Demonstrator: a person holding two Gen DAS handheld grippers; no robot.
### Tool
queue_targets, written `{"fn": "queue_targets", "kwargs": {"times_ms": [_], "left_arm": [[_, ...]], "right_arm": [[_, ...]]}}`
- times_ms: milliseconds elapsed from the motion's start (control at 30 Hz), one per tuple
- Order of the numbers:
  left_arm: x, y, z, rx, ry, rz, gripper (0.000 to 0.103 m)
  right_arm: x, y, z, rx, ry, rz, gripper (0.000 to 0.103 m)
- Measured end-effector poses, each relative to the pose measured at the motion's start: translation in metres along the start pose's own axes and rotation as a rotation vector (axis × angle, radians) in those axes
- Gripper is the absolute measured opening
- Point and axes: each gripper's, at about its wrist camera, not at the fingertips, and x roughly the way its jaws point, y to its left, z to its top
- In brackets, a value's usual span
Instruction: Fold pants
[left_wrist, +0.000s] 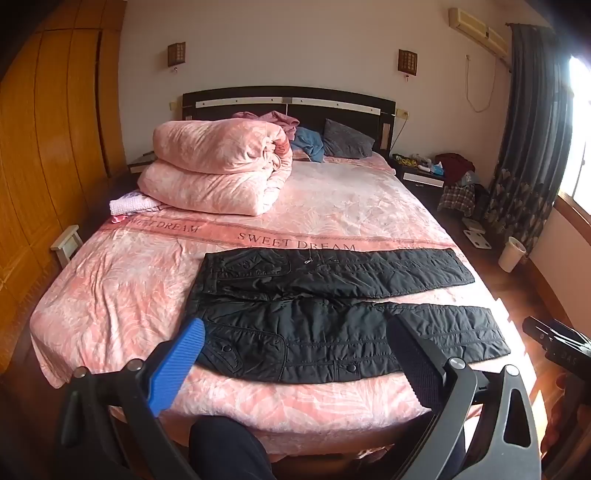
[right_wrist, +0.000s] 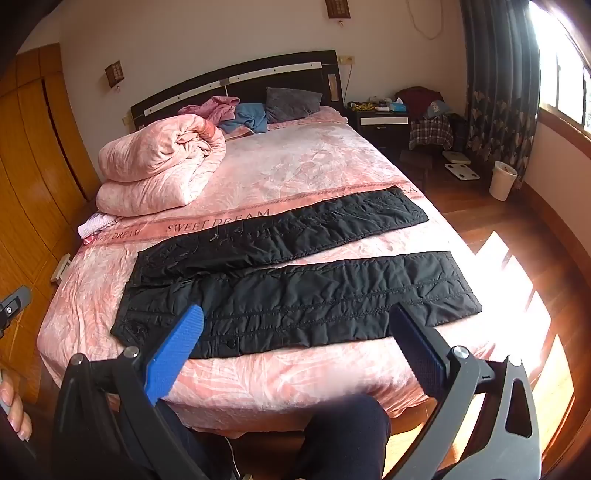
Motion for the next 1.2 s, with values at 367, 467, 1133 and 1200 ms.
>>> {"fn": "queue_targets", "kwargs": {"times_ms": [367,467,1133,1200], "left_arm": [[0.0007,-0.0001,0.0003,0.004,0.002,0.005,0.099],[0.0017,0.0,0.0006,0.004,0.002,0.005,0.099],[0.0001,0.0,0.0007,0.005,-0.004,0.007,0.099],[0.0,0.0,0.0006,0.005,-0.004,0.009,0.099]], "right_arm": [[-0.0015,-0.0009,0.0,0.004,0.003,0.002,0.101],[-0.004,-0.0015,0.0001,0.003,0.003,0.003,0.101],[0.0019,0.0037,-0.0009,0.003,0.004,0.0,0.101],[0.0019,0.0035,-0.0007,0.005,0.004,0.001,0.101]]}}
